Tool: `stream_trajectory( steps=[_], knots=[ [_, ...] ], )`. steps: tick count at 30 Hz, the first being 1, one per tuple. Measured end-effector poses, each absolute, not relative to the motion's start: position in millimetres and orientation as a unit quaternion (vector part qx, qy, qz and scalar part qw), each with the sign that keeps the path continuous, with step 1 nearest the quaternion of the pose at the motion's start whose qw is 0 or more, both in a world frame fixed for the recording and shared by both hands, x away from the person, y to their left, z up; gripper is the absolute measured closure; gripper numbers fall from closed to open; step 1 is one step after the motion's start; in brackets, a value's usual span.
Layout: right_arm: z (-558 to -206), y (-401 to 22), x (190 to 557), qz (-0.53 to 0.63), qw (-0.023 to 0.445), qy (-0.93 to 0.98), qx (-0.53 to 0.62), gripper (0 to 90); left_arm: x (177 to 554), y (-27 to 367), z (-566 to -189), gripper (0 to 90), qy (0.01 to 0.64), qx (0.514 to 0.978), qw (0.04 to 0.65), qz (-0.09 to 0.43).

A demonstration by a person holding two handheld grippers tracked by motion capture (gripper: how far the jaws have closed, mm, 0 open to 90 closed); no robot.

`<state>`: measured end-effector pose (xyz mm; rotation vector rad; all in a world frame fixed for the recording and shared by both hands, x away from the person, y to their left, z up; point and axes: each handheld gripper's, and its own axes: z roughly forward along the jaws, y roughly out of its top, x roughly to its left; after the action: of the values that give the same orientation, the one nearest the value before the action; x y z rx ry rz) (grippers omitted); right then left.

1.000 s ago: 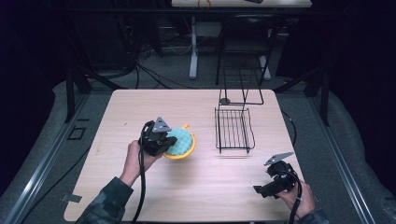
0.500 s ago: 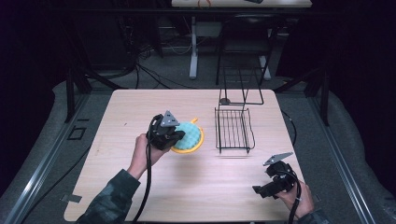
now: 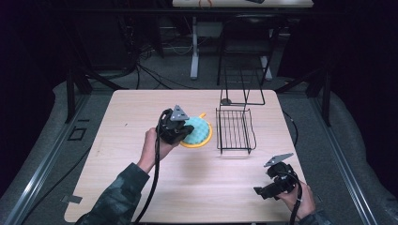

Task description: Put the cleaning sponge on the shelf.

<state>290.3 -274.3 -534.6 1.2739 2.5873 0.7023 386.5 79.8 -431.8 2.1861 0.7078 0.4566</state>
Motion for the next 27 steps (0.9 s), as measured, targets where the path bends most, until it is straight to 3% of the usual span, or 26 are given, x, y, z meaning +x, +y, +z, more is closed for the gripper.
stream_trajectory(
  steps=[27],
  knots=[
    [-535.2,-273.4,290.5,0.239,0.085,0.869,0.424,0.1,396.1,33.3,-452.3,89.4,0.269,0.846,0.429,0.168]
  ],
)
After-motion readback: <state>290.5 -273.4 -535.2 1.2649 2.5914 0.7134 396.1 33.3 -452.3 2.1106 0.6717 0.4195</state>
